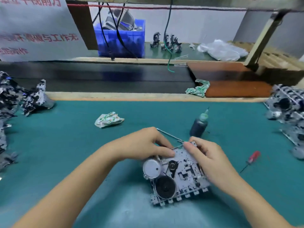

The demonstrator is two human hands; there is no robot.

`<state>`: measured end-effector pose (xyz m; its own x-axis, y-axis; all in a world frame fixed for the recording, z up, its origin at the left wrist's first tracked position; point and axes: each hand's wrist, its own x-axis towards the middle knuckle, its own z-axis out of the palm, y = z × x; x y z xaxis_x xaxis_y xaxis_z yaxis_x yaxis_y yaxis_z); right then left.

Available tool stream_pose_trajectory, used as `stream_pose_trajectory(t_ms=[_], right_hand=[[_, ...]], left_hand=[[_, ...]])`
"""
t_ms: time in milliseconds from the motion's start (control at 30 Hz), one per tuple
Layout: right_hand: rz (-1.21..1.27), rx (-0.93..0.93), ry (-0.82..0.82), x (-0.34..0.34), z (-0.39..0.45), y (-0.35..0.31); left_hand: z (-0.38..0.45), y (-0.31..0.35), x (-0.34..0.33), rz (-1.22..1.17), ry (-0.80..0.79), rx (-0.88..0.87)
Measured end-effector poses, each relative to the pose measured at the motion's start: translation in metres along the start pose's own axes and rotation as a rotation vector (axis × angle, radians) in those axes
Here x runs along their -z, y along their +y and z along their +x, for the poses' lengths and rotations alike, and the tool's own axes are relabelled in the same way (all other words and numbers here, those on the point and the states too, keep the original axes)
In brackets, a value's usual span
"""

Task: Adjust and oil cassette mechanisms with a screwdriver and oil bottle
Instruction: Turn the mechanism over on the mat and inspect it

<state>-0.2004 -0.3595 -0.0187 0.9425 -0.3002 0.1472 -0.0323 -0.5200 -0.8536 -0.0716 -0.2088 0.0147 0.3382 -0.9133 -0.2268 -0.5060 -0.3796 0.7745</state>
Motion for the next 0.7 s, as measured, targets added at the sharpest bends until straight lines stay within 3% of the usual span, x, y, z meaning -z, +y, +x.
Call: stream_pose_trajectory(t_ms=[133, 267, 367, 467, 700], right_hand=[[0.097, -0.206, 0.039, -0.003, -0.006, 0.027], [-0.079, -0.274, 0.099, -0.006, -0.007, 0.044], [-0.187, -0.236, 0.180, -0.008, -0.008, 0.048], [-0.339, -0.164, 0.320, -0.004, -0.007, 0.049], [-0.248, -0.196, 0.294, 0.001, -0.013, 0.054]], left_hand=[[0.025, -0.017, -0.016, -0.156, 0.097, 0.118], [0.013, -0.028, -0.019, -0.355, 0.274, 0.181], [-0.013, -0.037, -0.034, -0.180, 0.253, 0.035], [-0.034, -0.045, -0.055, 0.025, 0.190, -0.007], [-0.037, -0.048, -0.083, 0.179, 0.444, -0.099]])
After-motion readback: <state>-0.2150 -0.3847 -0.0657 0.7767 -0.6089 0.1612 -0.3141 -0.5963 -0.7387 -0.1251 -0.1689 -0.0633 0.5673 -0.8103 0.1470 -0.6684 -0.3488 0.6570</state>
